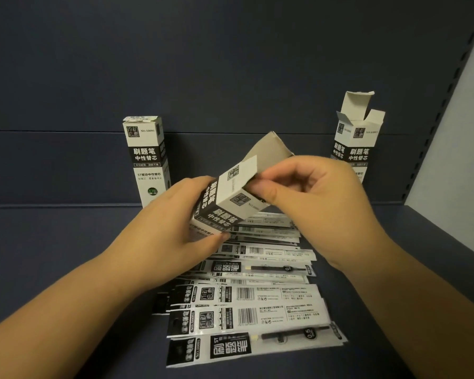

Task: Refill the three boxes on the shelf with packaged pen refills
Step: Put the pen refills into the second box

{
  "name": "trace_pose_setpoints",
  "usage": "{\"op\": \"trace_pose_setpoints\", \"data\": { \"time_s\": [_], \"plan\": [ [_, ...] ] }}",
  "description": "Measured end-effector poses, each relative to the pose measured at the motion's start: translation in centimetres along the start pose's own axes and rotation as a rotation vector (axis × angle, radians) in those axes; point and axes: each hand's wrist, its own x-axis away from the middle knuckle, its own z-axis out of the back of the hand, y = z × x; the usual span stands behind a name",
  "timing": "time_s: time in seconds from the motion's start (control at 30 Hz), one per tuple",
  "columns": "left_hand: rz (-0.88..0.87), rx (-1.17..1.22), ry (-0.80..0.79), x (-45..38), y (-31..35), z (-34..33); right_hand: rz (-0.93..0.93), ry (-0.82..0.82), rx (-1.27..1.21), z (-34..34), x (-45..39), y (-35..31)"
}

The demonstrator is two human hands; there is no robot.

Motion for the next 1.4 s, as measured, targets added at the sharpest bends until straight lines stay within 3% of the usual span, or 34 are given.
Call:
{"op": "trace_pose_setpoints", "data": {
  "time_s": [0.13,0.23,0.37,0.43,0.57,0.73,0.97,1.4],
  "plan": [
    [0.021,0.07,0.019,-0.1,0.1,0.0,0.018,-0.037,-0.017,0.2,0.0,-0.2],
    [0.044,0.122,0.048,-0.2,-0.1,0.1,0.084,0.049,-0.032,0.3,-0.2,0.0],
    [0.089,0.201,0.092,-0.3,-0.2,0.3,0.016,0.144,-0.026,0.9,-0.9,0.9],
    [0.12,0.242,0.113,-0.3,-0.2,0.3,-0.032,0.025,0.173,1.3,-1.1,1.5],
    [0.174,0.285,0.14,-0.3,-0.4,0.4,-0.054,-0.394,0.786,0.9,-0.8,2.8],
    [0.208,0.31,0.159,-0.5,-0.8,0.3,-0.139,-0.631,0.831,0.3,-0.5,3.1],
    [0.227,0.32,0.167,-0.5,-1.0,0.2,-0.175,-0.67,0.856,0.0,-0.4,3.9],
    [0.22,0.354,0.182,-0.6,-1.3,0.5,-0.073,-0.693,0.966,0.0,-0.4,4.1]
  ]
}}
